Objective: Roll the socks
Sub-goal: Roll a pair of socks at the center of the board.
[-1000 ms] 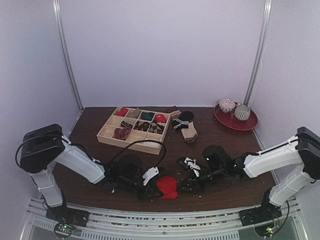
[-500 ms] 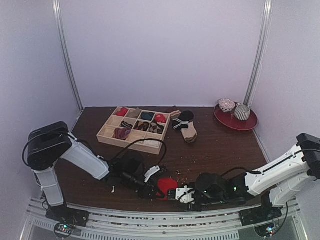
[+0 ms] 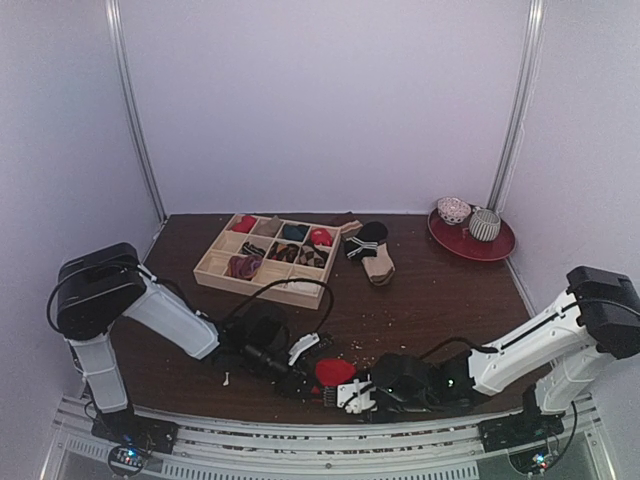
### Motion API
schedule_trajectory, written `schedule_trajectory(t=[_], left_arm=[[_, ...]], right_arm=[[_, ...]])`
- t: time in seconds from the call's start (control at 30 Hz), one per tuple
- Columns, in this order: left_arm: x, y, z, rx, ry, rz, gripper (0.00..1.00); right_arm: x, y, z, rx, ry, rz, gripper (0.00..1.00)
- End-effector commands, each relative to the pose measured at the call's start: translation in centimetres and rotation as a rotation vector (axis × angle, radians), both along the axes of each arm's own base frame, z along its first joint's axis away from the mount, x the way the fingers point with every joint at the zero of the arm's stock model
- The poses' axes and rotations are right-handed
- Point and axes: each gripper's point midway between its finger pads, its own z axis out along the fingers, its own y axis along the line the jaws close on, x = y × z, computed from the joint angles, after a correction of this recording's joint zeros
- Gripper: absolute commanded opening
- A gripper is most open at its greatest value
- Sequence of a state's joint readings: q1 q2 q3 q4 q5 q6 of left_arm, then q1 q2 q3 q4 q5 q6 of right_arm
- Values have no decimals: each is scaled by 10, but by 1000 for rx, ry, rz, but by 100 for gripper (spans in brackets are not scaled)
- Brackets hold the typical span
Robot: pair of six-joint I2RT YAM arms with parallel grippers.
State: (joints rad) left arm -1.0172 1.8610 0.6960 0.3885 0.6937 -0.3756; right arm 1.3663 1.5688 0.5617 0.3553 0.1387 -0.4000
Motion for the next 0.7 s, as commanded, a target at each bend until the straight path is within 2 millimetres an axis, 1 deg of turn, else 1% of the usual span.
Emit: schedule_trajectory(t=[0.0, 0.1, 0.2, 0.27, 0.37, 0.43, 0.47, 0.5, 0.53, 0.6, 0.67], left_arm=[[-30, 59, -68, 323, 152, 12, 0], [-30, 58, -67, 315, 151, 10, 0], [-27, 56, -65, 306, 144, 11, 0], [-21, 53, -60, 290, 104, 22, 18], [1, 45, -34, 235, -41, 64, 36], [21, 40, -13, 192, -179, 110, 56], [30, 37, 0, 158, -241, 126, 62], [38, 34, 13, 120, -303, 144, 65], [44, 30, 27, 76, -361, 152, 73], [48, 25, 55, -27, -478, 151, 78], [47, 22, 76, -129, -580, 136, 79]], right_arm=[[1, 0, -16, -38, 7, -19, 44], [-2, -7, -31, -42, 59, -46, 34], [-3, -7, -35, -8, 139, -91, 23], [-3, -9, -37, 17, 218, -129, 20], [-5, -12, -39, 68, 389, -200, 18], [-4, -17, -46, 79, 524, -253, 18], [-7, -19, -51, 77, 596, -269, 18], [-9, -22, -55, 76, 659, -285, 18], [-12, -25, -62, 64, 723, -300, 18], [-19, -31, -73, 41, 855, -326, 18], [-24, -38, -85, 7, 953, -354, 17]])
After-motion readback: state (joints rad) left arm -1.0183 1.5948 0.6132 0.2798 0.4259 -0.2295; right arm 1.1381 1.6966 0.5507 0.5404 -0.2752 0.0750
